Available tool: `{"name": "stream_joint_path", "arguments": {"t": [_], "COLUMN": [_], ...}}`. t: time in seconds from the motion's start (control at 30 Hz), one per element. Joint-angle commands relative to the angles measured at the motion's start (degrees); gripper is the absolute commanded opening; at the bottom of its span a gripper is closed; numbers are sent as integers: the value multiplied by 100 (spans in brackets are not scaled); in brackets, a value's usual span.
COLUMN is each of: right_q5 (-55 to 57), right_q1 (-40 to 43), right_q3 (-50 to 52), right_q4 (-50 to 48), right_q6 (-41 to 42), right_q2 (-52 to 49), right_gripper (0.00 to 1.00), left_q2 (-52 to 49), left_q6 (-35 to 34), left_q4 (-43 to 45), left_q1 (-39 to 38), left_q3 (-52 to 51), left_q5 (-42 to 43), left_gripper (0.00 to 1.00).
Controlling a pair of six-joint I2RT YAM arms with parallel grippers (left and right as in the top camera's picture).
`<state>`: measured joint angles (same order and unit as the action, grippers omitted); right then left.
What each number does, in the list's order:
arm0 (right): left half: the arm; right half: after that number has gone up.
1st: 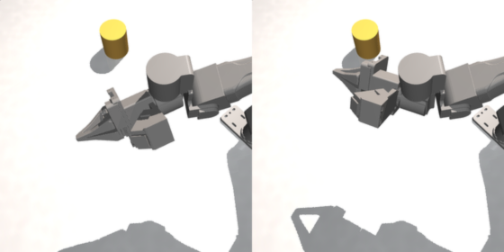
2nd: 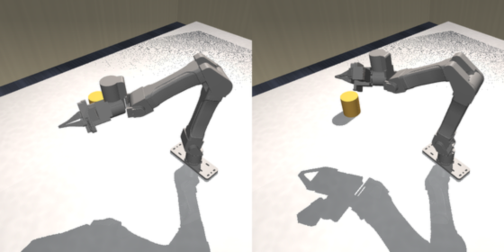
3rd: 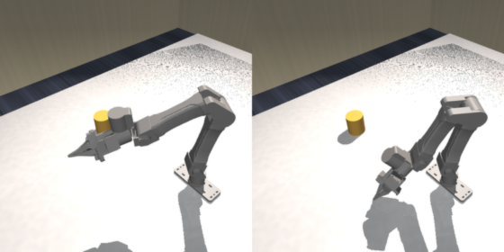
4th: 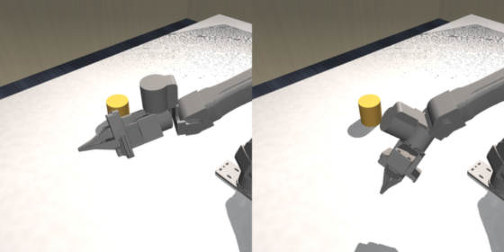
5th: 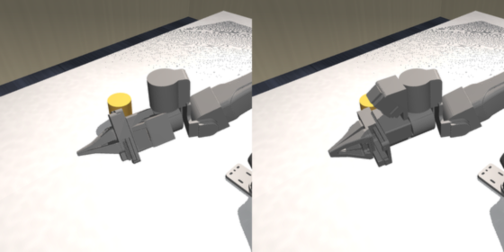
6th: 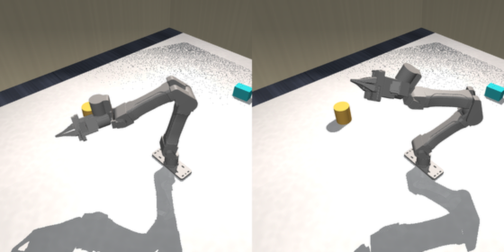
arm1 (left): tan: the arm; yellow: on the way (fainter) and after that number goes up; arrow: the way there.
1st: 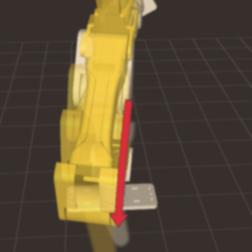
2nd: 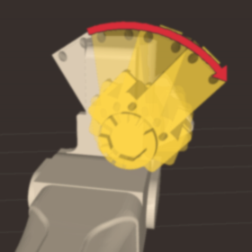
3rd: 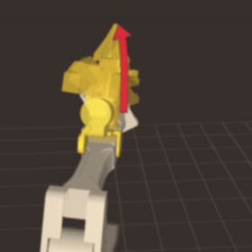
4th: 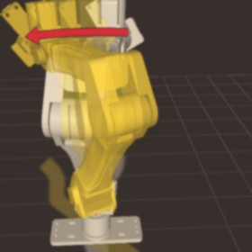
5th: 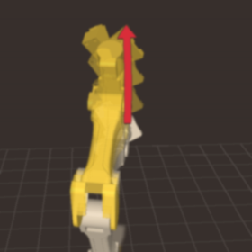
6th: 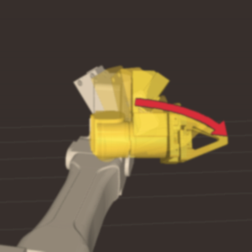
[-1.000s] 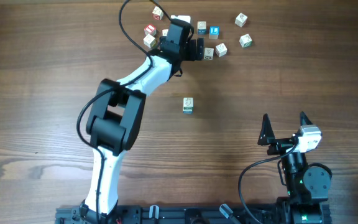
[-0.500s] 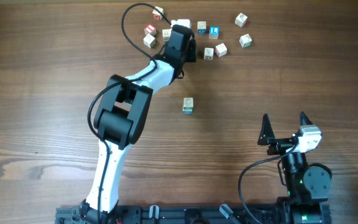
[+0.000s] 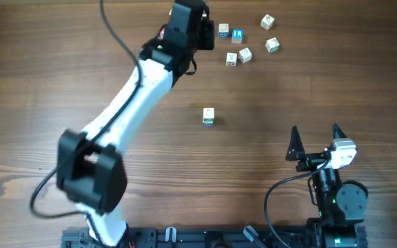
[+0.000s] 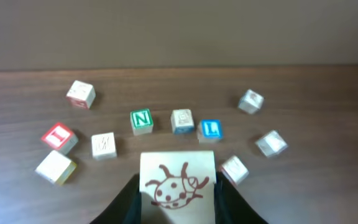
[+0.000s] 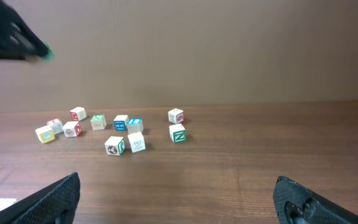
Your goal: Form a tower
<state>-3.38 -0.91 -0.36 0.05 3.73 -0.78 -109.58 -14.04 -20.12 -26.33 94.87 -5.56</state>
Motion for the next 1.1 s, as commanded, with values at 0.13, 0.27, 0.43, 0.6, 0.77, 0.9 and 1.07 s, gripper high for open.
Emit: {"name": "stream_joint_path", "arguments": {"t": [0.13,0.27,0.43,0.6,0.77,0.9,1.07], "right_q5": [-7,-7,-7,-7,-7,-7,-7], "right_q1": [24,24,24,24,24,24,24], "right_q3": [7,7,7,7,7,7,7], "right_q4": [-13,-13,-13,-13,-13,-13,-13], "right_q6": [-59,-61,-59,-59,-59,-59,-59], "right_q2": [35,35,35,35,35,35,35], "right_gripper": [100,100,100,100,100,100,100], "left_q2": [1502,1405,1014,645,549,549,549], "left_q6": [7,-321,-953,-1493,-1504,-1635,-2142], "left_q4": [-1617,-2758,-3115,-2337,-1912,-1952,-2087], "left_q1": [-393,-774,-1045,-1209,-1600,-1849,-1895], "left_q3": [4,-4,-398,-1241,-1755,-1786,-1878], "left_q5": [-48,-50,-142,-426,-1082,-1390,-1727], "left_gripper": [22,22,20,20,20,21,19]}}
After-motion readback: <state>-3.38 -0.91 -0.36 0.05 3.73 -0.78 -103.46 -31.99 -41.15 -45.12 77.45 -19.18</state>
